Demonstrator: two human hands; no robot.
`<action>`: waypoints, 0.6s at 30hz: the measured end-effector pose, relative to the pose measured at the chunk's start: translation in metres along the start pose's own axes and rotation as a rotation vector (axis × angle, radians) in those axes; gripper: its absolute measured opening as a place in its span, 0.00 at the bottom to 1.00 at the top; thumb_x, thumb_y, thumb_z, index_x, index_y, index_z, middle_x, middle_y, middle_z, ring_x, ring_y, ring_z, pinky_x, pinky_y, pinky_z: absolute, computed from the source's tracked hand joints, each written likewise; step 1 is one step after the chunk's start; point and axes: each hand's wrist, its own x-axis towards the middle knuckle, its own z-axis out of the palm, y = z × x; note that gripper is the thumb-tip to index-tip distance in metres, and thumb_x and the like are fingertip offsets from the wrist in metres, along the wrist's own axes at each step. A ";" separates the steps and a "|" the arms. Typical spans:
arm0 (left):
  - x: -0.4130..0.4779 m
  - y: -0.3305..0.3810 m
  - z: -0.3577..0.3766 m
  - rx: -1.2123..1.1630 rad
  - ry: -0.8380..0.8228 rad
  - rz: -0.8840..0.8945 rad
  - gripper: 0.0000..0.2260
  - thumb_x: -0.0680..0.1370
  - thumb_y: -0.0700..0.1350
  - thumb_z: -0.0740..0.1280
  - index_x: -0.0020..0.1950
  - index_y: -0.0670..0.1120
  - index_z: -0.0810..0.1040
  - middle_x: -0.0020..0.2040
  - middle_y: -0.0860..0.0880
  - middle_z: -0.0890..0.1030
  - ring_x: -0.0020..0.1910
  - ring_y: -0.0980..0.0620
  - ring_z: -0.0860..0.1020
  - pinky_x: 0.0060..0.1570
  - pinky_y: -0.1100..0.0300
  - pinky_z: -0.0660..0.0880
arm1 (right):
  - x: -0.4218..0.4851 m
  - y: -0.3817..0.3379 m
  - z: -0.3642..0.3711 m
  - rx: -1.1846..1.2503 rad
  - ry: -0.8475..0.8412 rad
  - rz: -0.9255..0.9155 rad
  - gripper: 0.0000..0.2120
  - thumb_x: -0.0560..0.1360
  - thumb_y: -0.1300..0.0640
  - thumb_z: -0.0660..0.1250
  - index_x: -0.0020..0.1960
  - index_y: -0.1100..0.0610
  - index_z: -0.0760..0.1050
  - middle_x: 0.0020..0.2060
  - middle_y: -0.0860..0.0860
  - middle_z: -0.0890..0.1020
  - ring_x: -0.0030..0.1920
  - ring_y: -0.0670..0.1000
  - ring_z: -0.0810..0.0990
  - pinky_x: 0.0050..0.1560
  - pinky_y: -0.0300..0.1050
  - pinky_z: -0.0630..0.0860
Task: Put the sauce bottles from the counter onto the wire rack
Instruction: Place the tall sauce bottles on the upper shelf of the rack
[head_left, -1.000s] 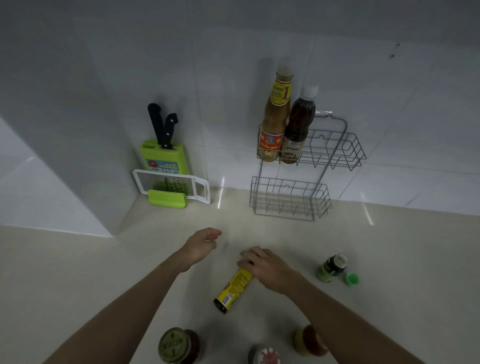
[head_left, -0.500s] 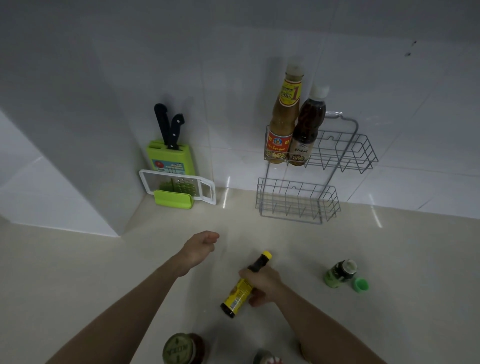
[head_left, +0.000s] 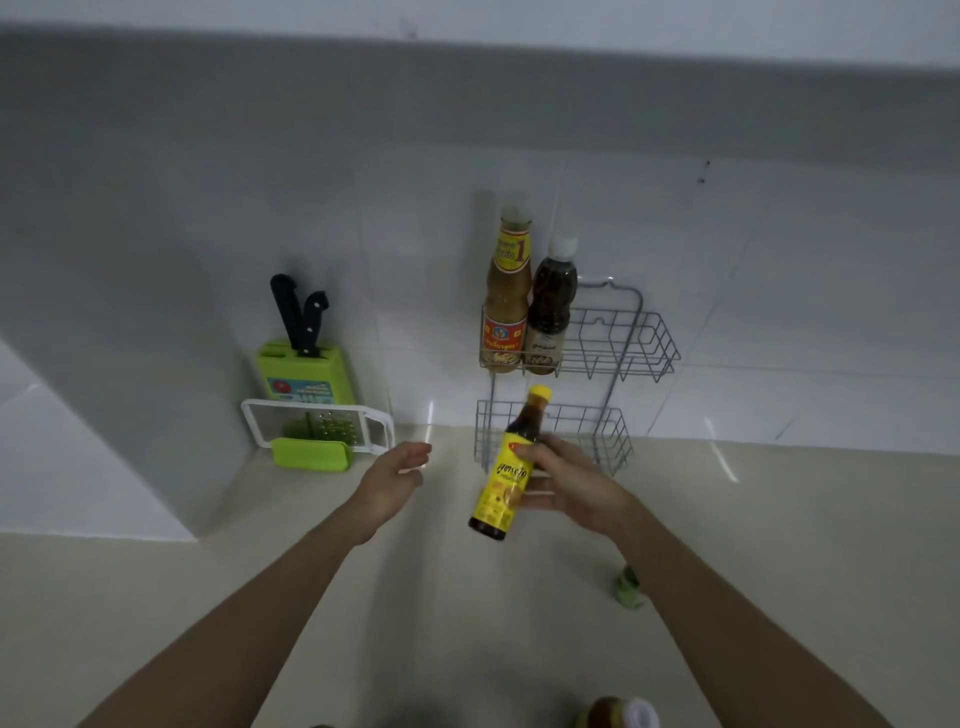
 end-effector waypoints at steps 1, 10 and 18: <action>0.003 0.009 0.002 -0.019 0.004 0.024 0.21 0.77 0.30 0.60 0.68 0.44 0.71 0.69 0.42 0.73 0.65 0.48 0.72 0.51 0.61 0.67 | -0.002 -0.018 -0.004 0.013 0.004 -0.067 0.24 0.71 0.50 0.74 0.62 0.57 0.73 0.48 0.55 0.85 0.49 0.58 0.85 0.44 0.51 0.82; 0.034 0.109 0.028 -0.083 -0.077 0.262 0.39 0.74 0.36 0.66 0.77 0.58 0.51 0.80 0.49 0.52 0.77 0.44 0.54 0.68 0.53 0.60 | -0.015 -0.147 -0.055 -0.056 0.303 -0.787 0.21 0.69 0.60 0.74 0.58 0.50 0.71 0.57 0.53 0.80 0.56 0.55 0.81 0.52 0.49 0.81; 0.044 0.134 0.042 -0.023 -0.161 0.304 0.43 0.72 0.31 0.66 0.78 0.54 0.48 0.69 0.54 0.65 0.67 0.54 0.65 0.60 0.57 0.65 | 0.022 -0.140 -0.069 -0.305 0.313 -0.688 0.19 0.71 0.63 0.73 0.58 0.53 0.71 0.52 0.47 0.79 0.56 0.50 0.79 0.54 0.54 0.79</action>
